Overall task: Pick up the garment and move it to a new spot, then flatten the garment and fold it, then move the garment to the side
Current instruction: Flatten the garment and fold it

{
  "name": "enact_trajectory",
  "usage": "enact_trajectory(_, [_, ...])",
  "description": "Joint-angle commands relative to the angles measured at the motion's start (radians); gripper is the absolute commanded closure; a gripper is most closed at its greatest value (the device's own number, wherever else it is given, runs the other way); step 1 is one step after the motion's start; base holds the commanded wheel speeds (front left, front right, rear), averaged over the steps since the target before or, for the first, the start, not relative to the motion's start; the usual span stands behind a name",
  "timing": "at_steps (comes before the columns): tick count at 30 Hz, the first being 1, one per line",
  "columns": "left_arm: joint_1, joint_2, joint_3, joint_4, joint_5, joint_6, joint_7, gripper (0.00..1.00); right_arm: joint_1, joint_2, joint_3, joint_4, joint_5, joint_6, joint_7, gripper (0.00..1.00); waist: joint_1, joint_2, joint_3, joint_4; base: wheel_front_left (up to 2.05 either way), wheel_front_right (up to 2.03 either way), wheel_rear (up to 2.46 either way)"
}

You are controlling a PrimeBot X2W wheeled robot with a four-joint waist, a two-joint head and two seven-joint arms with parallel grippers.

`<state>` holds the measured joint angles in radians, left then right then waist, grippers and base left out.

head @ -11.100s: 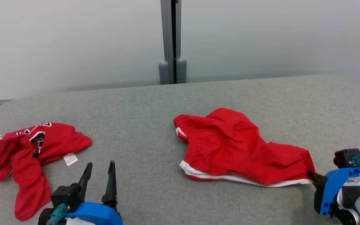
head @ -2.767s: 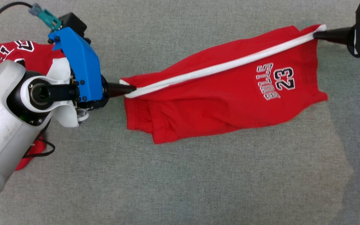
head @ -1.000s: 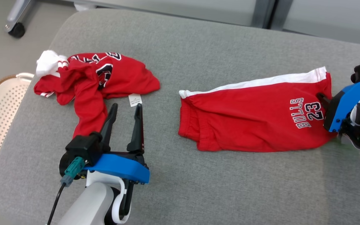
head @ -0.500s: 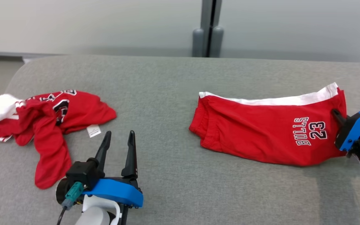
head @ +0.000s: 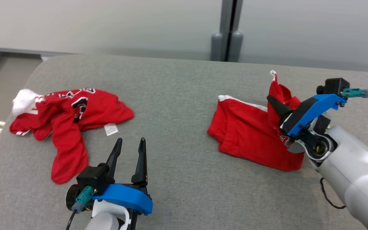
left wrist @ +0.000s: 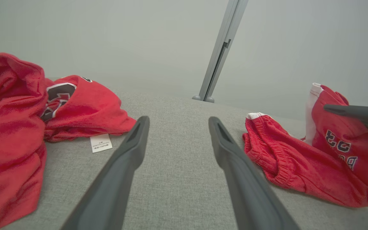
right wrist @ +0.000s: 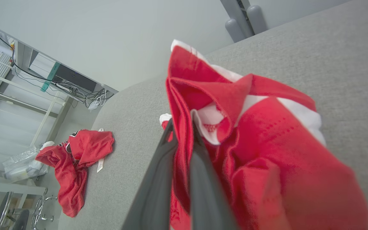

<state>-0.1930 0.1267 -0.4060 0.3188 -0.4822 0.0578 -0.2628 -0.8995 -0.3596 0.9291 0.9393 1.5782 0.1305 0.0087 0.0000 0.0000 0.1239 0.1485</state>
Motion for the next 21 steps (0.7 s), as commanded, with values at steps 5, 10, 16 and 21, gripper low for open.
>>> enact_trajectory(5, [-0.034, -0.017, 0.013, 0.020, 0.019, -0.016, -0.003, 0.00, -0.030, 0.079, -0.003, 0.071, 0.016, 0.000, 0.020, 1.00, 0.0000, 0.0000, 0.049, 0.074, 0.00, 0.00, 0.00])
enact_trajectory(10, [-0.041, -0.026, 0.027, 0.027, 0.028, -0.023, -0.003, 0.00, -0.041, 0.129, -0.002, 0.094, 0.021, 0.000, 0.032, 1.00, 0.0000, 0.0000, 0.063, 0.082, 0.00, 0.00, 0.00])
enact_trajectory(16, [-0.045, -0.036, 0.045, 0.047, 0.037, -0.033, -0.003, 0.00, -0.014, 0.162, -0.015, -0.013, 0.032, 0.000, 0.026, 0.00, 0.0000, 0.0000, 0.056, 0.044, 0.00, 0.00, 0.00])
enact_trajectory(21, [-0.036, -0.038, 0.064, 0.058, 0.045, -0.040, -0.003, 0.00, 0.013, 0.115, -0.041, -0.208, 0.005, 0.001, -0.060, 0.00, 0.0000, 0.0000, 0.027, -0.006, 0.00, 0.00, 0.00])
